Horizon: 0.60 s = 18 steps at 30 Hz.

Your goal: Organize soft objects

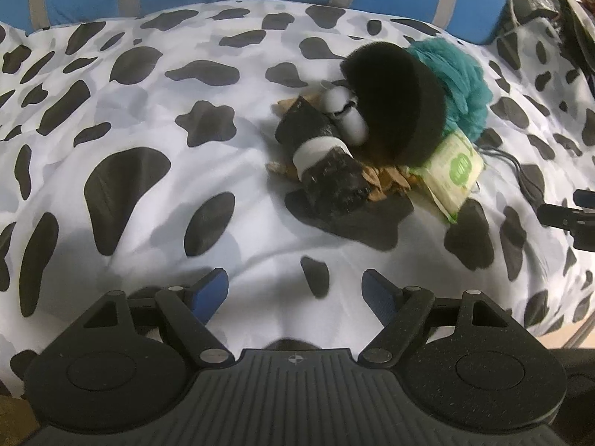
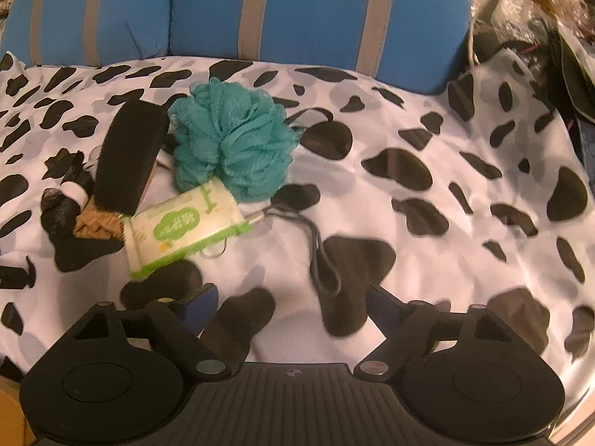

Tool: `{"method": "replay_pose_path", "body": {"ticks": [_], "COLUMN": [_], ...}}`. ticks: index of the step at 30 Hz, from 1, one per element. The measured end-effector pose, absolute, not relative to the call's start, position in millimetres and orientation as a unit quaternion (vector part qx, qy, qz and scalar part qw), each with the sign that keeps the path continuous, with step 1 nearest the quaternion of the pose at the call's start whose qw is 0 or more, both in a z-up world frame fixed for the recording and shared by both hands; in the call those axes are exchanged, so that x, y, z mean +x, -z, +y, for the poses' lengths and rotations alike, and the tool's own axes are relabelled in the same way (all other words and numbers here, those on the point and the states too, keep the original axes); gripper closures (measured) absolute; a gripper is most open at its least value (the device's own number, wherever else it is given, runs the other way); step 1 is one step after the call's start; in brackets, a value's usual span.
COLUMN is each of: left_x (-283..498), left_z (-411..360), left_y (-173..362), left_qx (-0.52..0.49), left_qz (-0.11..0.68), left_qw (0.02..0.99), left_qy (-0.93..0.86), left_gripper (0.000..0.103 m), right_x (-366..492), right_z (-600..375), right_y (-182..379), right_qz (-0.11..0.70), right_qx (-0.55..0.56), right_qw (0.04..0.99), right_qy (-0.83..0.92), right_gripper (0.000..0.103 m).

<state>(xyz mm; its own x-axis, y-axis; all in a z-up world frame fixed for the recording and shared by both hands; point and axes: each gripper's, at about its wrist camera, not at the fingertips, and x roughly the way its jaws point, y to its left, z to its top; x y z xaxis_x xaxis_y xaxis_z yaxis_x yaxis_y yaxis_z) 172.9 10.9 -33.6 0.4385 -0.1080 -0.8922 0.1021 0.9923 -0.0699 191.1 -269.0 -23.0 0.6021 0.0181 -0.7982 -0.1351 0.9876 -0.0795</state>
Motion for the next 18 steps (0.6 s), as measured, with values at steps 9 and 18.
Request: {"method": "replay_pose_path", "body": {"ticks": [9, 18], "left_x": [204, 231], "left_z": [18, 21], "left_y": [30, 30], "left_qx": [-0.02, -0.04], "left_qz": [0.518, 0.521], "left_qw": [0.853, 0.851], "left_qy": [0.054, 0.059], "left_gripper": [0.024, 0.024], "right_x": [224, 256], "right_z": [-267, -267], "right_y": [37, 58], "right_qz": [0.433, 0.437], "right_qx": [-0.098, -0.129], "right_qw": [0.895, 0.89], "right_qy": [-0.044, -0.034], "right_gripper": [0.035, 0.053]}}
